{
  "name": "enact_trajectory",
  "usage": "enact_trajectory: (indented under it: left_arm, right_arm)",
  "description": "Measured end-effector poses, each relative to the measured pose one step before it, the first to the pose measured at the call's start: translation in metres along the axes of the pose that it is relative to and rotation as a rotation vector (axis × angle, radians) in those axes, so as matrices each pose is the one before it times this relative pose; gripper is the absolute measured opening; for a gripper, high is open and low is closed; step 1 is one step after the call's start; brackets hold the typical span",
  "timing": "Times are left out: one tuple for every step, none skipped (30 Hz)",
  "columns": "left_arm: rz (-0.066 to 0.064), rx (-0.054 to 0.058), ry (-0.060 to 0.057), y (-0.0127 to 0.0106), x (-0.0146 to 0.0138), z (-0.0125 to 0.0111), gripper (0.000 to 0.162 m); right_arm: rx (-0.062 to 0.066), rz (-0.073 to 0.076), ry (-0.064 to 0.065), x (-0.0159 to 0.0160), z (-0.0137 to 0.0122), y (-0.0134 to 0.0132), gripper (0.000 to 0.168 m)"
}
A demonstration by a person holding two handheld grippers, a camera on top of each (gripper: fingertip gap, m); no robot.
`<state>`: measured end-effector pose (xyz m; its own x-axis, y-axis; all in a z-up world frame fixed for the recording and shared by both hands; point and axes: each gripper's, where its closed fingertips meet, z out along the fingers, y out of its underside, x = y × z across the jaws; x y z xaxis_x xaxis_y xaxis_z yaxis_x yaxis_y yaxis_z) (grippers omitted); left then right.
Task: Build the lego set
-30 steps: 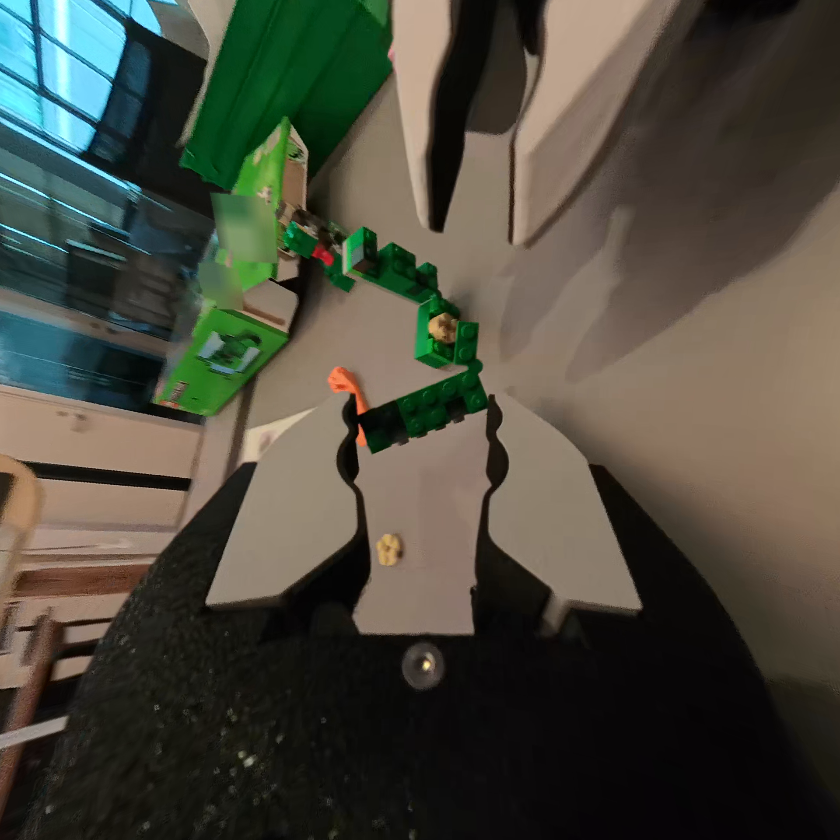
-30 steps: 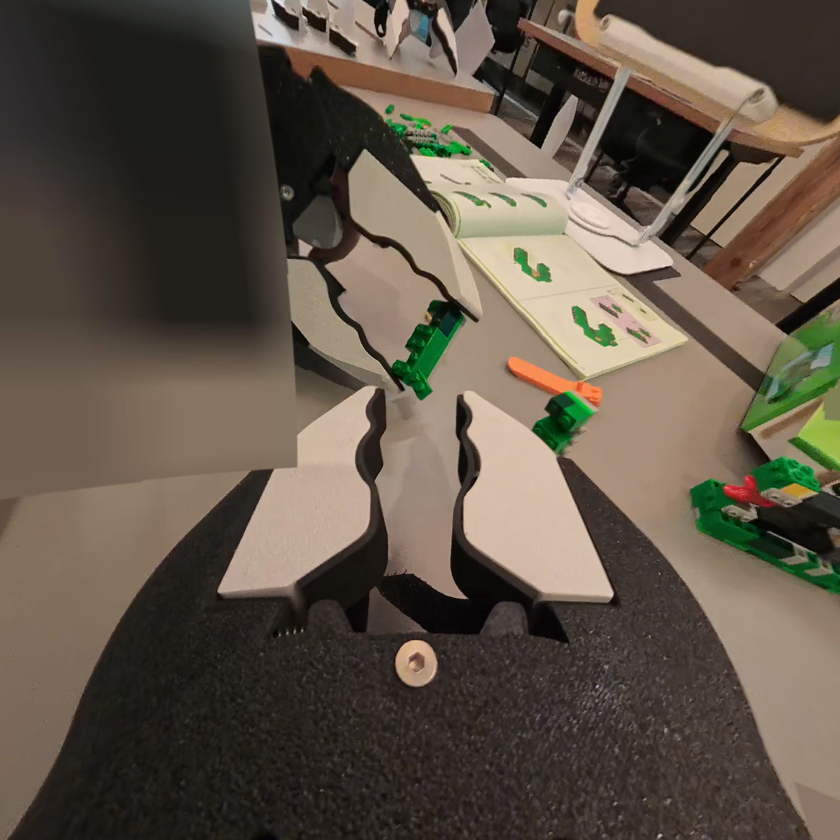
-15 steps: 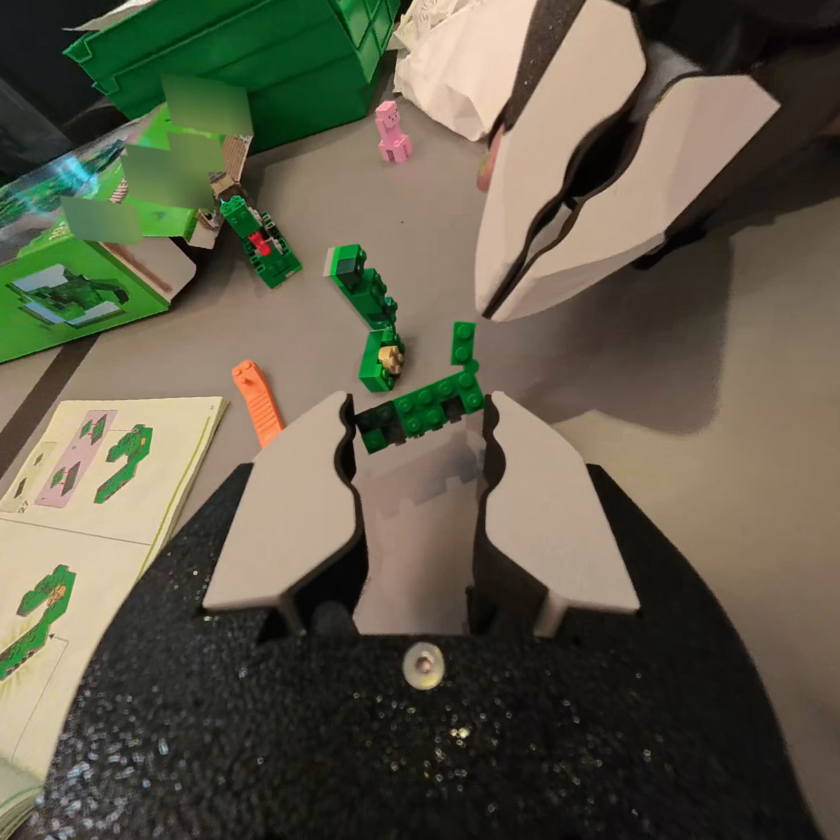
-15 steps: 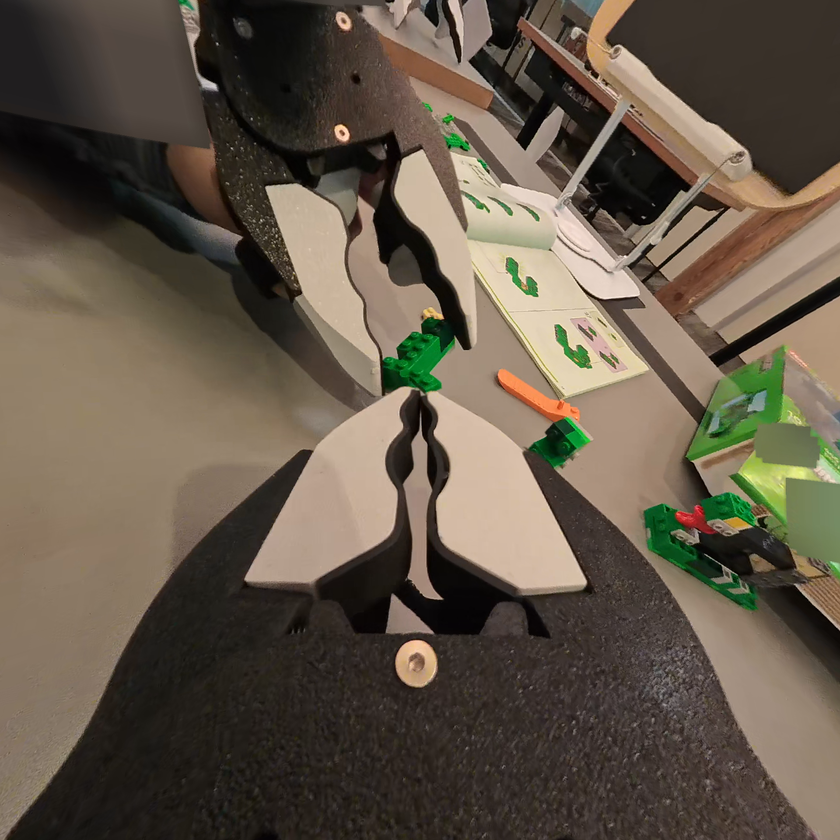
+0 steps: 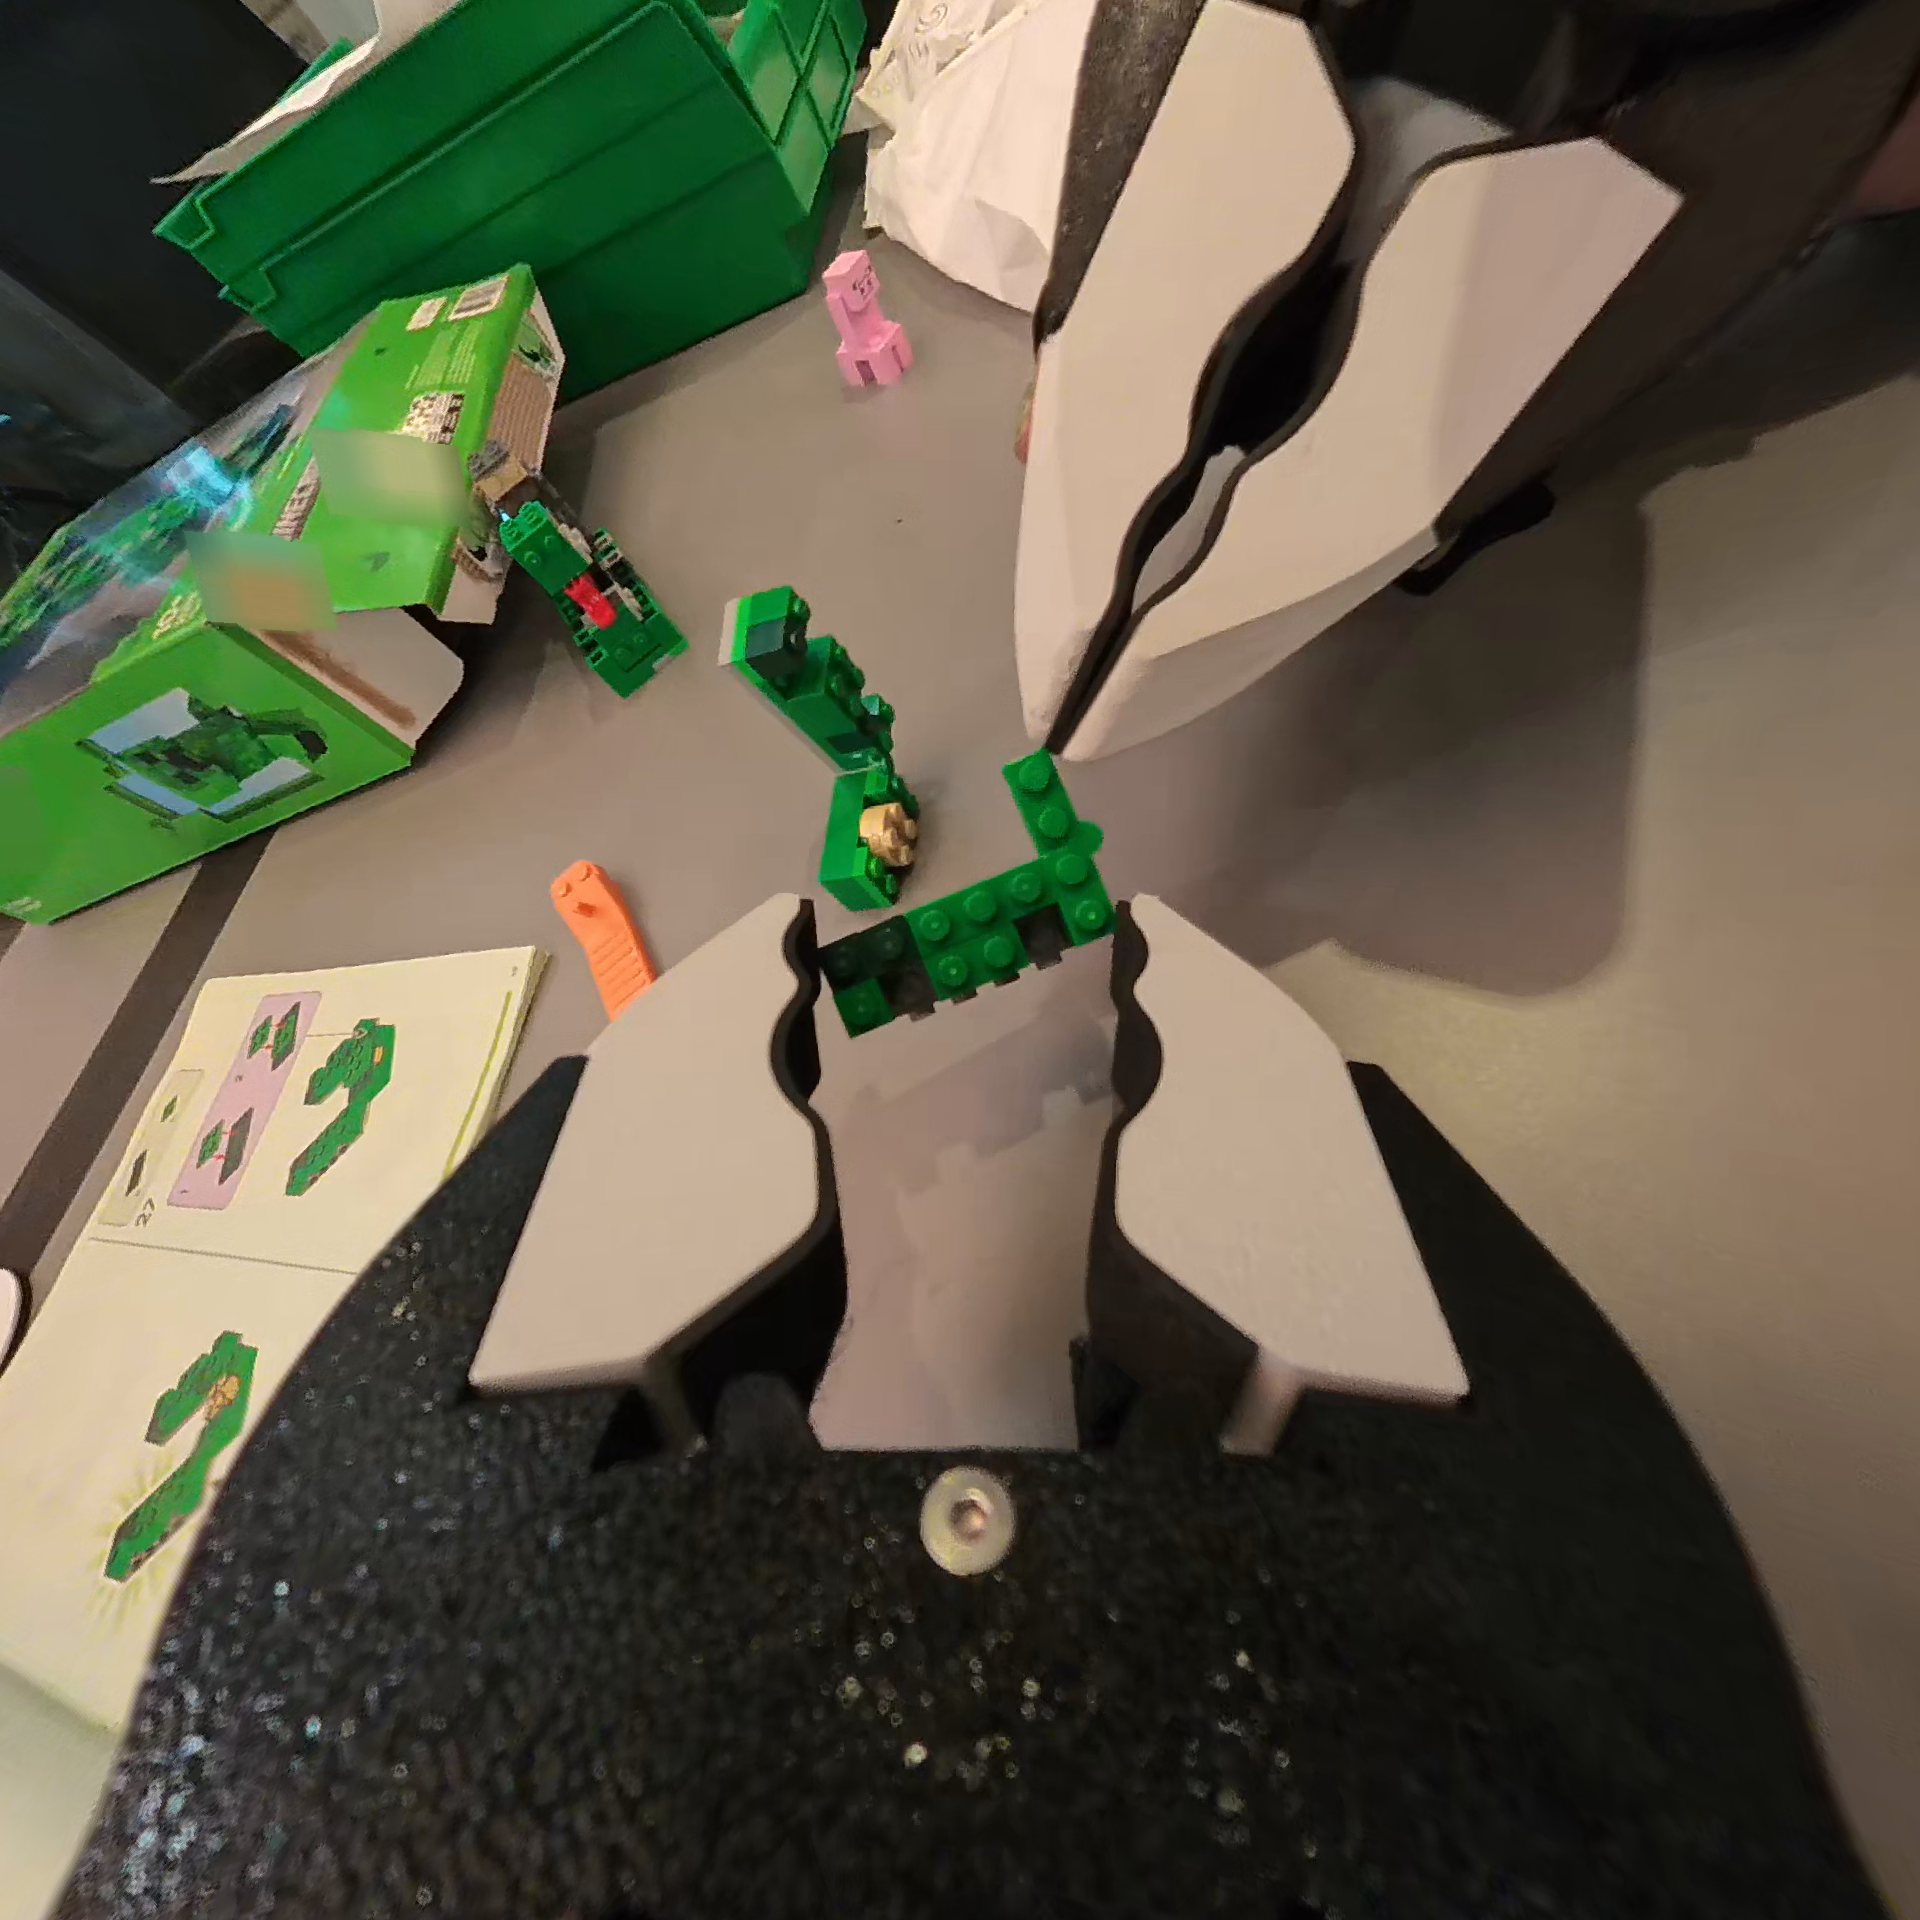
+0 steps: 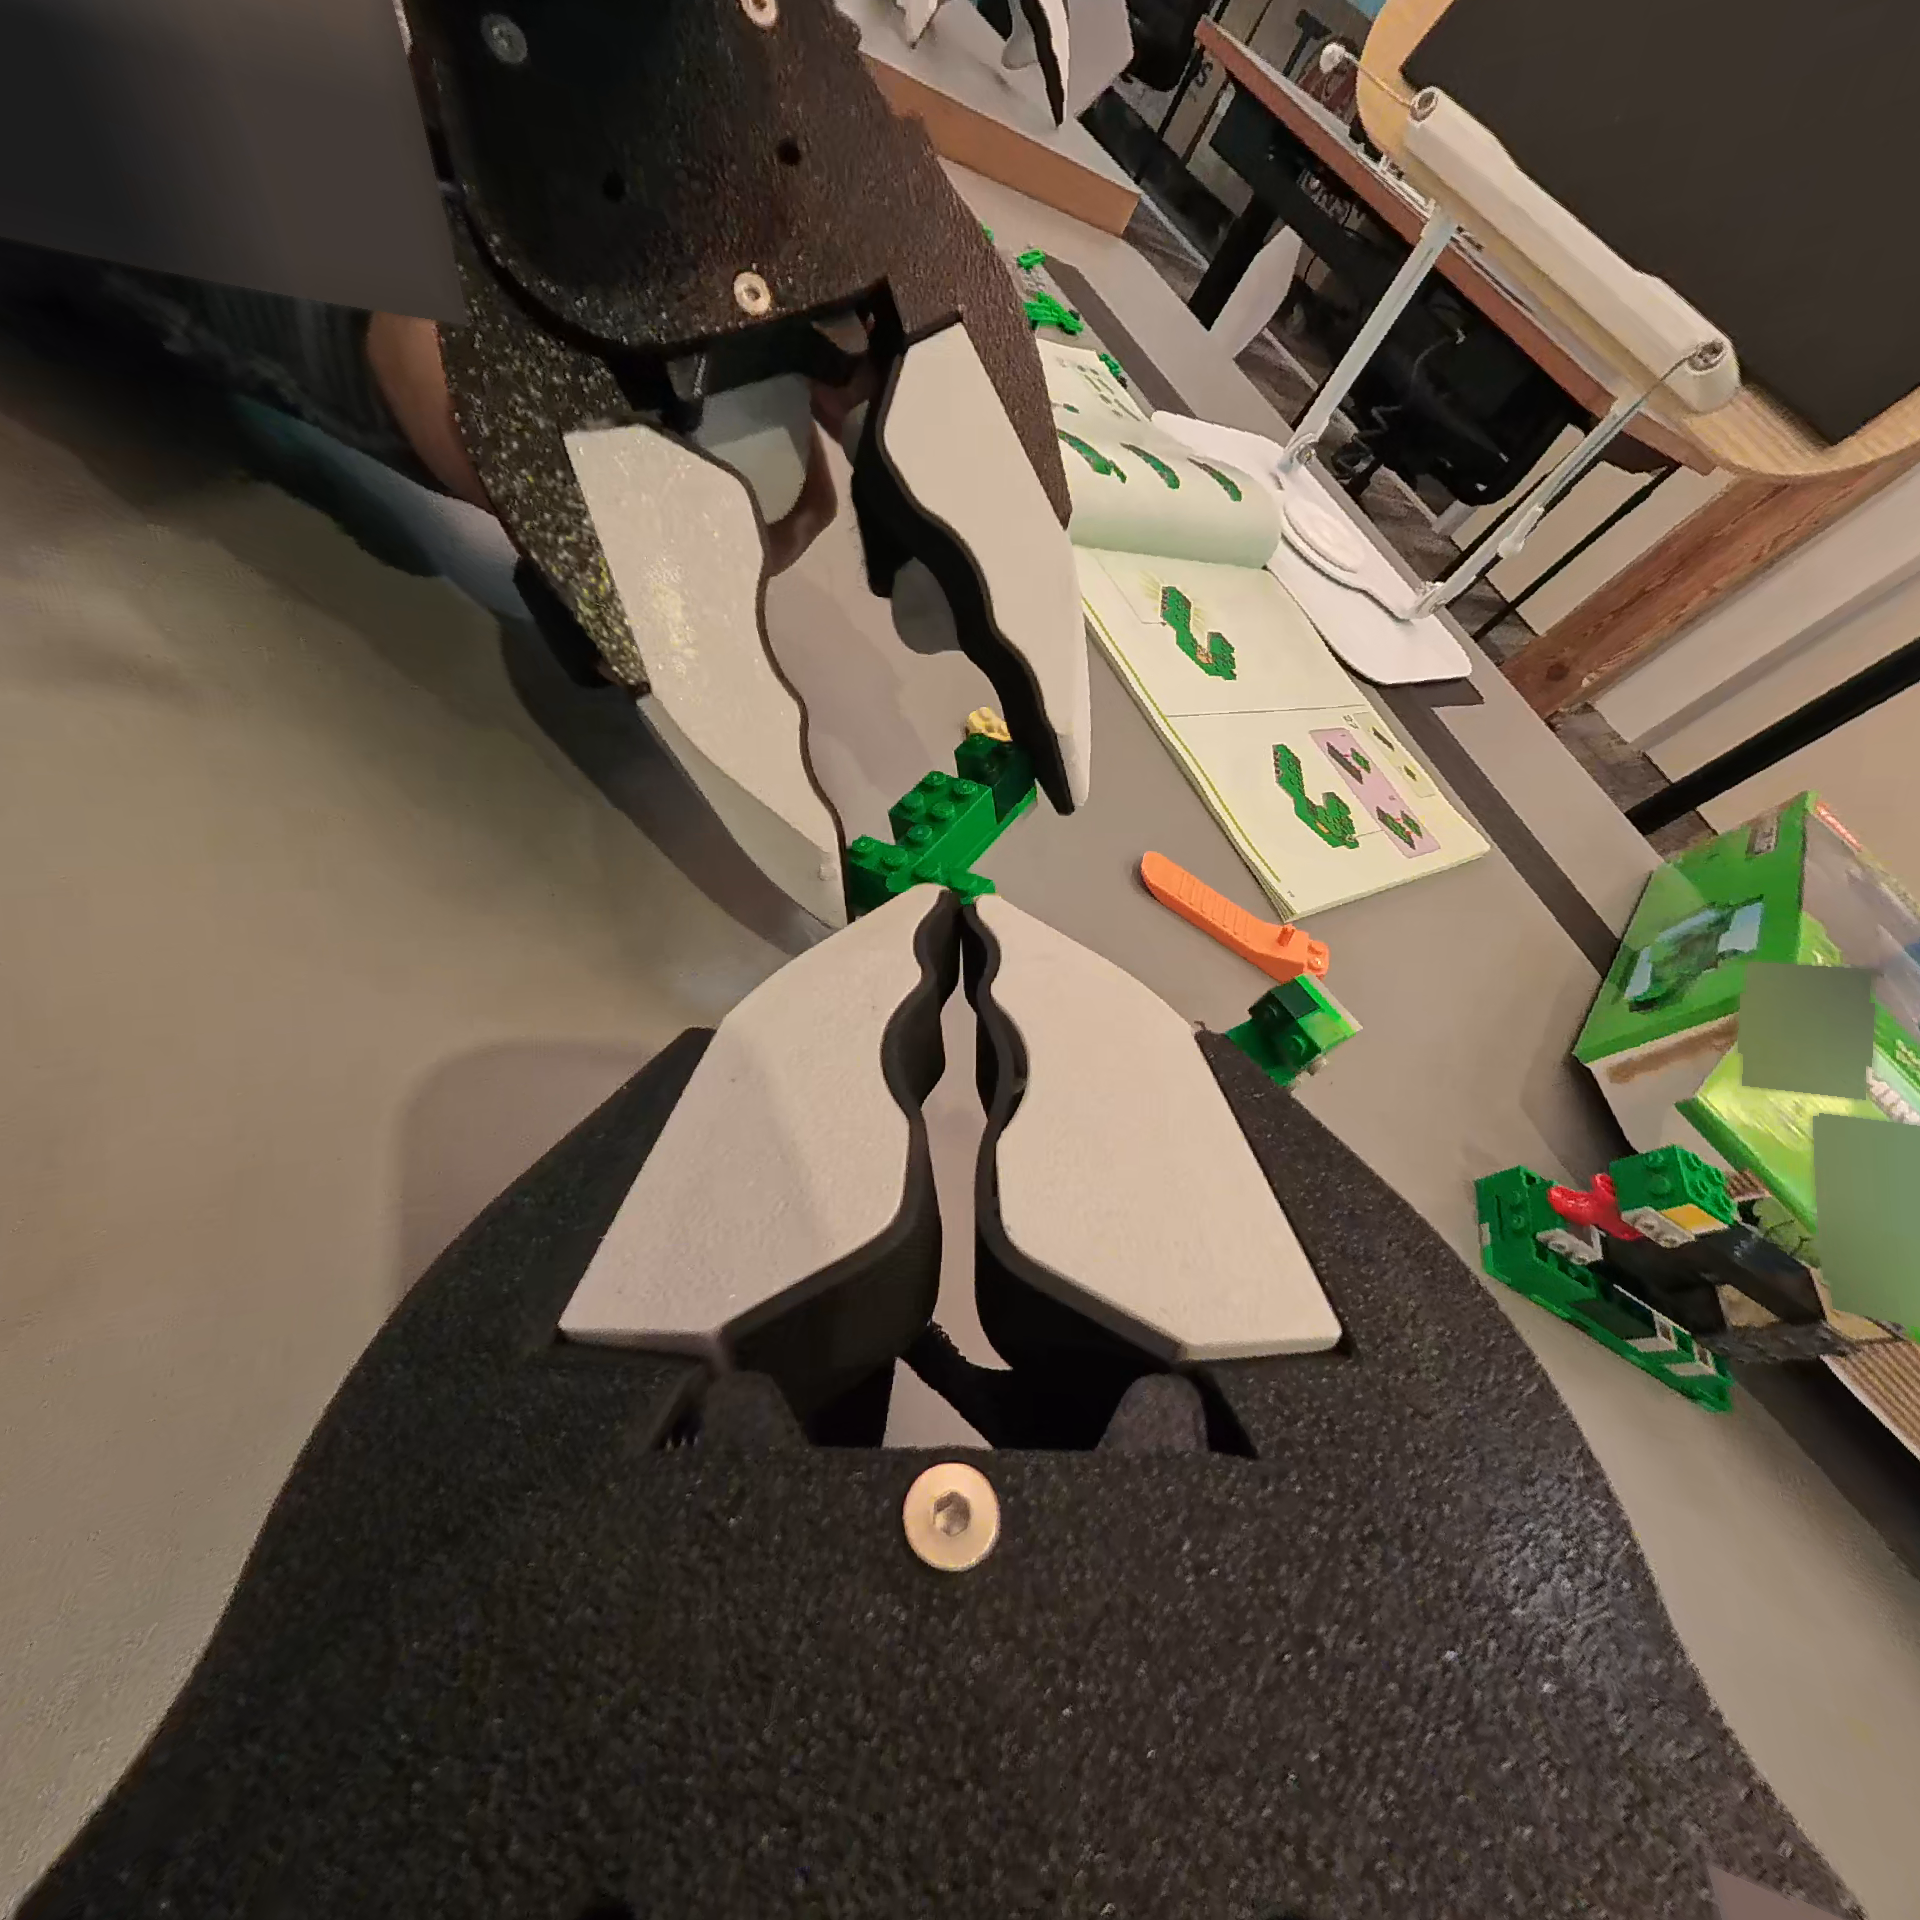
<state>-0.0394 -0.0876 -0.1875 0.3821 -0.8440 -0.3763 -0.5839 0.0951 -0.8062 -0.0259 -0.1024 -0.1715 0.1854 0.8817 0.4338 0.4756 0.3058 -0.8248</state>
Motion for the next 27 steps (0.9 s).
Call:
enact_trajectory:
  left_arm:
    - [0.0084, -0.0021, -0.0055, 0.00007, -0.00046, -0.00007, 0.054]
    - [0.0007, 0.0008, -0.0031, -0.00014, -0.00036, -0.00017, 0.054]
    - [-0.0048, 0.0011, 0.0006, -0.00001, -0.00007, 0.00004, 0.054]
    - [-0.0051, 0.0006, 0.002, 0.00022, 0.00013, 0.00014, 0.054]
    - [-0.0021, -0.0003, 0.0012, 0.00024, 0.00005, 0.00028, 0.054]
    - [0.0012, -0.0011, -0.0004, 0.00025, -0.00002, 0.00008, 0.054]
    - [0.0027, -0.0028, -0.0004, 0.0005, 0.00011, 0.00014, 0.054]
    - [0.0038, -0.0028, -0.001, 0.00037, 0.00011, 0.00023, 0.054]
    - [0.0034, -0.0022, -0.0015, 0.00041, -0.00001, 0.00013, 0.054]
    - [0.0015, -0.0022, -0.0001, 0.00035, 0.00011, 0.00019, 0.054]
    - [0.0, -0.0012, 0.0007, 0.00035, 0.00009, 0.00023, 0.054]
    - [-0.0028, 0.0007, 0.001, 0.00023, -0.00001, 0.00022, 0.054]
    - [-0.0052, 0.0012, -0.0007, 0.00013, -0.00029, 0.00007, 0.054]
    - [-0.0043, -0.0034, -0.0066, 0.0009, -0.00146, -0.00007, 0.054]
    - [-0.0031, -0.0048, -0.0116, 0.00162, -0.0026, -0.00034, 0.054]
    - [-0.0054, -0.0022, -0.0137, 0.00158, -0.00324, -0.00043, 0.054]
    - [-0.0092, -0.0002, -0.0121, 0.00167, -0.00336, -0.00061, 0.054]
    - [-0.0108, 0.001, -0.0109, 0.00148, -0.00336, -0.0005, 0.054]
    - [-0.0091, 0.0019, -0.0111, 0.0013, -0.00337, -0.00069, 0.054]
    - [-0.0068, 0.001, -0.01, 0.0012, -0.00311, -0.00064, 0.054]
    - [-0.0044, -0.0008, -0.0075, 0.00135, -0.00255, -0.00052, 0.054]
    - [-0.0017, -0.0019, -0.0059, 0.00139, -0.00204, -0.0004, 0.054]
    - [0.0012, -0.0029, -0.0054, 0.00136, -0.00181, -0.00028, 0.054]
    - [0.0037, -0.0043, -0.0048, 0.00163, -0.0014, -0.00005, 0.054]
    - [0.0058, -0.0057, -0.0038, 0.00156, -0.00122, -0.00006, 0.054]
    - [0.0082, -0.005, -0.003, 0.00133, -0.0008, -0.00018, 0.054]
    - [0.0101, -0.005, -0.0039, 0.00113, -0.00067, -0.00017, 0.054]
  right_arm:
    - [-0.0006, -0.0018, -0.0019, -0.00009, 0.00014, -0.00023, 0.0]
    - [-0.0029, -0.0007, 0.0006, 0.00027, 0.00017, 0.00016, 0.0]
    - [-0.0012, -0.0017, 0.0002, 0.00017, -0.00004, 0.00003, 0.0]
    - [-0.0005, -0.0009, -0.0005, 0.00011, 0.00005, -0.00004, 0.0]
    - [-0.0008, 0.0002, -0.001, -0.00002, 0.00014, 0.00019, 0.0]
    - [-0.0011, 0.0002, -0.0002, -0.00006, 0.00012, 0.00029, 0.0]
    - [-0.0023, -0.0003, -0.0009, -0.00024, 0.00028, 0.00051, 0.0]
    - [-0.0017, 0.0001, -0.0013, -0.00019, 0.00018, 0.00056, 0.0]
    - [-0.0003, 0.0011, -0.0008, -0.00018, 0.0002, 0.00043, 0.0]
    - [-0.0009, 0.0025, -0.0014, -0.00019, 0.00023, 0.00057, 0.0]
    - [-0.0003, 0.004, -0.0022, -0.00014, 0.00014, 0.00056, 0.0]
    - [0.0027, 0.0044, -0.002, -0.00004, 0.00005, 0.00024, 0.0]
    - [0.0072, 0.0018, 0.0036, 0.00101, -0.00078, -0.00038, 0.0]
    - [0.0132, -0.0016, 0.0215, 0.00428, -0.00222, -0.00073, 0.0]
    - [0.016, 0.0014, 0.0321, 0.00729, -0.00341, -0.00035, 0.001]
    - [0.0148, 0.0098, 0.0311, 0.00911, -0.00417, 0.00082, 0.004]
    - [0.0095, 0.0213, 0.0292, 0.01101, -0.00383, 0.00265, 0.01]
    - [0.0006, 0.0313, 0.014, 0.0107, -0.00263, 0.00474, 0.016]
    - [-0.0083, 0.036, -0.0141, 0.00817, -0.0009, 0.0062, 0.026]
    - [-0.0229, 0.0344, -0.0271, 0.00696, 0.00091, 0.00751, 0.037]
    - [-0.0229, 0.0208, -0.0334, 0.0052, 0.00148, 0.00582, 0.045]
    - [-0.0103, 0.0001, -0.0349, 0.00341, 0.0016, 0.00236, 0.047]
    - [-0.0115, -0.0131, -0.0245, 0.00369, 0.00221, 0.00053, 0.048]
    - [-0.0189, -0.0158, -0.0354, 0.0016, 0.00295, -0.00023, 0.049]
    - [-0.028, -0.0101, -0.0553, -0.00123, 0.00366, -0.00012, 0.049]
    - [-0.0291, -0.0045, -0.0395, 0.00067, 0.00419, -0.0005, 0.049]
    - [-0.0323, -0.0067, -0.0492, -0.00104, 0.00431, 0.00023, 0.048]
